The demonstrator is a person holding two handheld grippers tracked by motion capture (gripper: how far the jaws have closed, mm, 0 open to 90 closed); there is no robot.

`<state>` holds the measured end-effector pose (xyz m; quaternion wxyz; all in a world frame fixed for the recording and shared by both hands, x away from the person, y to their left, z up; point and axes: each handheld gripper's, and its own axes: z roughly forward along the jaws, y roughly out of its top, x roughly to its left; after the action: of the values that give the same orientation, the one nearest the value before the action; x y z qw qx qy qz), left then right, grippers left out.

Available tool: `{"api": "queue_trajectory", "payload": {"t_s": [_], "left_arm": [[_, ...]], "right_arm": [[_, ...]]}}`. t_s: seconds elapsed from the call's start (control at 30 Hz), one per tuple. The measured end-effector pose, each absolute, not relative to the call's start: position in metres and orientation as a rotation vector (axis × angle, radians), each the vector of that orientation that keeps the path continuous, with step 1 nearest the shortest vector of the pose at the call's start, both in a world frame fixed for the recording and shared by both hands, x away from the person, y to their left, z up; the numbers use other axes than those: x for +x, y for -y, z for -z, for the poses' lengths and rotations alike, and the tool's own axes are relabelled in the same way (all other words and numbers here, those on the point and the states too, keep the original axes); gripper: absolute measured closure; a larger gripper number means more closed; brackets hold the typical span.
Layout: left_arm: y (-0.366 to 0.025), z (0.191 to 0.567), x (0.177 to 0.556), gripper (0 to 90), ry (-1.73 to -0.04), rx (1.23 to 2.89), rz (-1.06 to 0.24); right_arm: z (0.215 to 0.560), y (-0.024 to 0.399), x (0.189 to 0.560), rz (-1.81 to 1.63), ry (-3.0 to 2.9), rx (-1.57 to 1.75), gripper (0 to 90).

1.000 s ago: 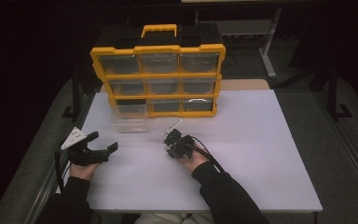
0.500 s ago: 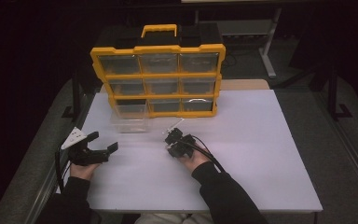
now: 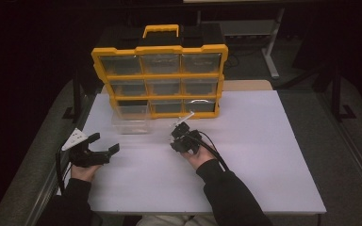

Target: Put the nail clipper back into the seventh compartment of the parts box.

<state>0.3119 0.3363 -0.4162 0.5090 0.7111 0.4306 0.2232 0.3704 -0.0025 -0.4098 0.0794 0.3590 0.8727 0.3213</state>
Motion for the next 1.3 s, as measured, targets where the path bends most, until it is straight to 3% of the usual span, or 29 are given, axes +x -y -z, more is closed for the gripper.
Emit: {"api": "queue_trajectory", "payload": {"t_s": [1.3], "left_arm": [[-0.336, 0.416, 0.311, 0.0, -1.037, 1.706, -0.535]], "right_arm": [[0.338, -0.028, 0.413, -1.213, -2.563, 1.019, 76.2]]}}
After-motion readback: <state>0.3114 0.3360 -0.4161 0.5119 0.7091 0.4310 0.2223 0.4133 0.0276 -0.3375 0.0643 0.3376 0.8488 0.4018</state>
